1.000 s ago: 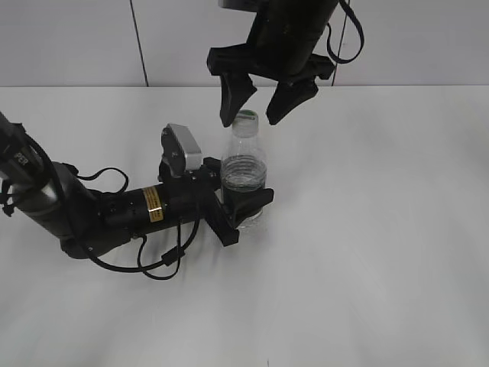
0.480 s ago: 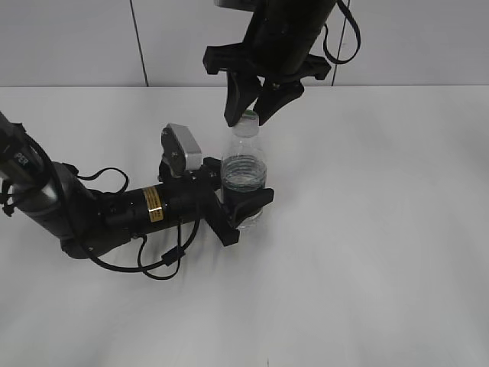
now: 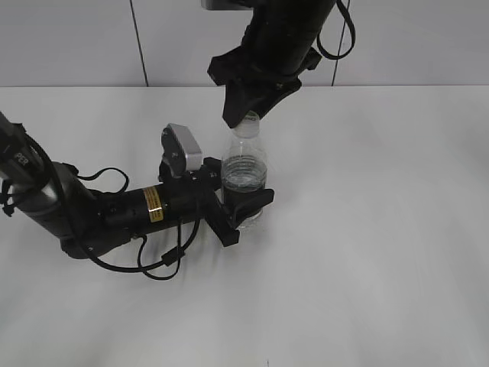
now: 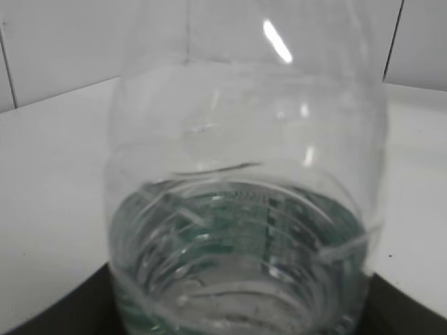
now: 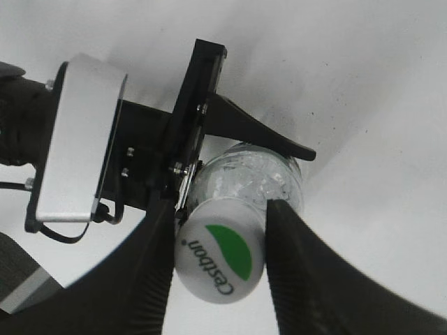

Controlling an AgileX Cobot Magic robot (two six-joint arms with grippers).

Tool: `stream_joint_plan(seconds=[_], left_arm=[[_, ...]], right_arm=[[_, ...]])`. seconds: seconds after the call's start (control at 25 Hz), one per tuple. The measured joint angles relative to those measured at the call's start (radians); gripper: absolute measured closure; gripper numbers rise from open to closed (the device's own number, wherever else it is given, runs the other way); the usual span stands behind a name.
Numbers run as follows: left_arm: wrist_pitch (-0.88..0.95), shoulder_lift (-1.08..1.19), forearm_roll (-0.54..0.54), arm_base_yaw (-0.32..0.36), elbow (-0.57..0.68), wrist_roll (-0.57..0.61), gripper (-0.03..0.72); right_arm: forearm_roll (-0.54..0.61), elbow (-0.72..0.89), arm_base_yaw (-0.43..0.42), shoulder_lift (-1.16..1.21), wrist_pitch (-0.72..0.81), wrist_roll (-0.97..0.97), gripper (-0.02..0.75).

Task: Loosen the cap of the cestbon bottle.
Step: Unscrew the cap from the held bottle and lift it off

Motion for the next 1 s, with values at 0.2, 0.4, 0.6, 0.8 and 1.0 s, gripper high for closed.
stream_joint_plan(seconds=[0.2, 0.4, 0.6, 0.8, 1.0], left_arm=[[0.000, 0.000, 0.000, 0.000, 0.000, 0.001, 0.283], [0.000, 0.000, 0.001, 0.000, 0.000, 0.003, 0.283], [0.000, 0.000, 0.001, 0.000, 0.000, 0.003, 0.283], [0.000, 0.000, 0.001, 0.000, 0.000, 0.002, 0.283], [0.000, 0.000, 0.001, 0.000, 0.000, 0.001, 0.283]], right_arm=[[0.005, 0.000, 0.000, 0.000, -0.002, -0.196, 0.435], [0.013, 0.000, 0.000, 0.000, -0.002, -0.400, 0.436], [0.019, -0.002, 0.000, 0.000, -0.002, -0.581, 0.436], [0.024, -0.003, 0.000, 0.000, -0.001, -0.750, 0.436], [0.026, -0.005, 0.000, 0.000, 0.000, -0.891, 0.436]])
